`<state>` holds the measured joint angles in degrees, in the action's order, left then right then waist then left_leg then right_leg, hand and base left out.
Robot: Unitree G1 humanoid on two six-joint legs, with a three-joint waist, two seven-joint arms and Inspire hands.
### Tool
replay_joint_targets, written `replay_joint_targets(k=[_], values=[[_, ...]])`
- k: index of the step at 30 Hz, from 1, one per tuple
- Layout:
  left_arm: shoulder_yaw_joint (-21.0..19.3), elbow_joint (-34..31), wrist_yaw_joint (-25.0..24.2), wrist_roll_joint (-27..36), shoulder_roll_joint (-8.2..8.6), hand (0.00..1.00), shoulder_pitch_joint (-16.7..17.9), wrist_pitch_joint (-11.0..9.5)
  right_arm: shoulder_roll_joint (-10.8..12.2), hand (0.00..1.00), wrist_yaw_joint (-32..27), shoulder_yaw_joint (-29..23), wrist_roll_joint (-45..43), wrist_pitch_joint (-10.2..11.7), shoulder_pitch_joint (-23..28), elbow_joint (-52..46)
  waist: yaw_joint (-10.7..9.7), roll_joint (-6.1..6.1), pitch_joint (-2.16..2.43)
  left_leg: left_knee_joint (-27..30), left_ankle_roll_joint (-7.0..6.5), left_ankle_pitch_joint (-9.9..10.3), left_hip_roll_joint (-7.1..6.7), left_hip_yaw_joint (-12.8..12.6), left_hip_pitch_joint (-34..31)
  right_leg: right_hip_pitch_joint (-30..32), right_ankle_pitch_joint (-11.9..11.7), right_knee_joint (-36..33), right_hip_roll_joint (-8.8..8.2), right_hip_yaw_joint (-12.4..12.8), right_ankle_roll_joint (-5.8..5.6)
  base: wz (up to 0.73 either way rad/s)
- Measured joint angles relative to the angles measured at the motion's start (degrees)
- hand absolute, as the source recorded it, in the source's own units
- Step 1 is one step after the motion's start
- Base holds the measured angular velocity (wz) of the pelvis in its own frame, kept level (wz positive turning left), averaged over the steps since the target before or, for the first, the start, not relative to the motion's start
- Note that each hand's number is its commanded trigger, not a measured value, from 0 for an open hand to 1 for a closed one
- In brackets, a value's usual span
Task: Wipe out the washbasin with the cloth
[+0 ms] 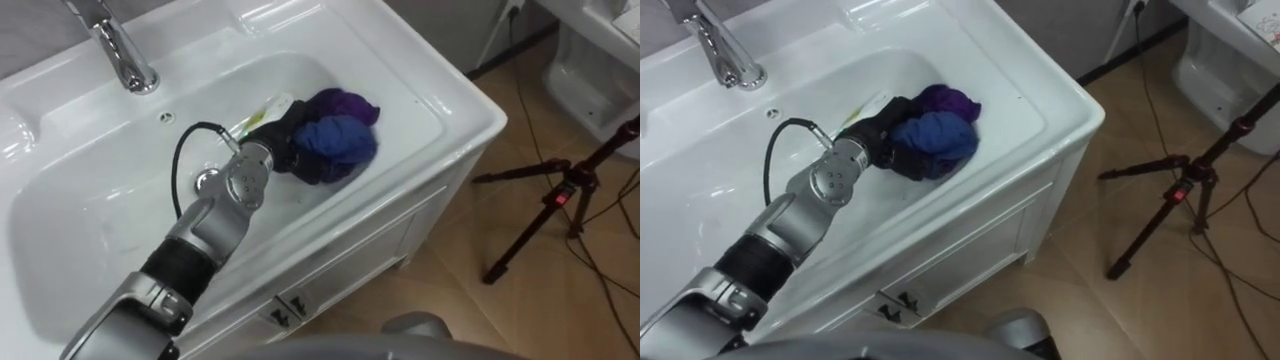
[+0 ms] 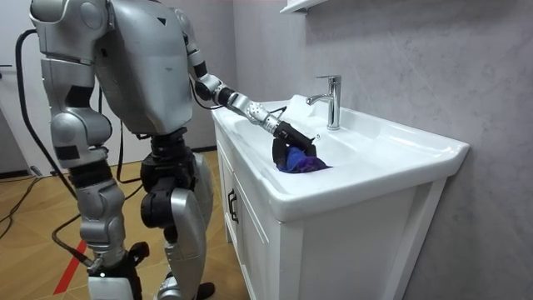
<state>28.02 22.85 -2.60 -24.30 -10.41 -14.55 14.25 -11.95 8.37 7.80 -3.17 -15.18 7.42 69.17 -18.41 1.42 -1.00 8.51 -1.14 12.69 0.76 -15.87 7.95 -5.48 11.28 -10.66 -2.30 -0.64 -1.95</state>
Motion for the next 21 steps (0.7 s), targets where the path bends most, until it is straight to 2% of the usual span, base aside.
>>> replay_joint_targets(k=[5, 10, 12, 15, 21], values=[[-0.1, 1.1, 1.1, -0.8, 0.01, 1.0, 1.4, -1.2, 0.3, 0.0, 0.9, -0.1, -2.9, -1.0, 0.8, -2.0, 1.1, 0.0, 0.04, -0.1, 0.04, 0.0, 0.08, -0.5, 0.8, -0.2, 0.0, 0.0, 0.16, 0.6, 0.02, -0.07], [-3.4, 4.4, 1.3, -2.9, 0.69, 1.0, 2.8, -3.4, 0.7, 0.0, 1.2, -1.0, -6.0, -1.1, 1.3, -4.5, 1.8, 0.1, 0.17, -0.2, 0.16, 0.1, 0.37, -1.2, 0.8, 0.0, -0.1, -0.1, 0.31, 0.6, 0.14, -0.04], [-4.3, 6.4, 2.1, -2.8, 0.76, 1.0, 2.9, -4.3, 0.8, 0.0, 1.1, -2.0, -6.1, -1.1, 1.9, -5.0, 1.8, 0.33, 0.4, -0.1, 0.23, 0.1, 0.4, -1.2, 0.8, 0.0, -0.1, 0.0, 0.43, 0.6, 0.2, 0.0], [-4.4, 7.7, 2.5, -2.8, 0.84, 1.0, 2.9, -4.7, 0.9, 0.0, 1.0, -2.5, -6.1, -1.1, 2.3, -4.8, 1.8, 0.77, 0.69, -0.1, 0.25, 0.1, 0.41, -1.2, 0.9, -0.1, -0.1, -0.1, 0.45, 0.7, 0.21, 0.0], [-6.2, 9.2, 3.4, -4.4, 0.81, 1.0, 4.1, -5.2, 1.3, 0.0, 1.0, -4.2, -6.2, -1.2, 3.3, -3.9, 1.7, 0.57, 0.76, 0.0, 0.29, 0.1, 0.43, -1.4, 1.7, -0.7, -0.1, -0.1, 0.54, 1.3, 0.24, -0.05]])
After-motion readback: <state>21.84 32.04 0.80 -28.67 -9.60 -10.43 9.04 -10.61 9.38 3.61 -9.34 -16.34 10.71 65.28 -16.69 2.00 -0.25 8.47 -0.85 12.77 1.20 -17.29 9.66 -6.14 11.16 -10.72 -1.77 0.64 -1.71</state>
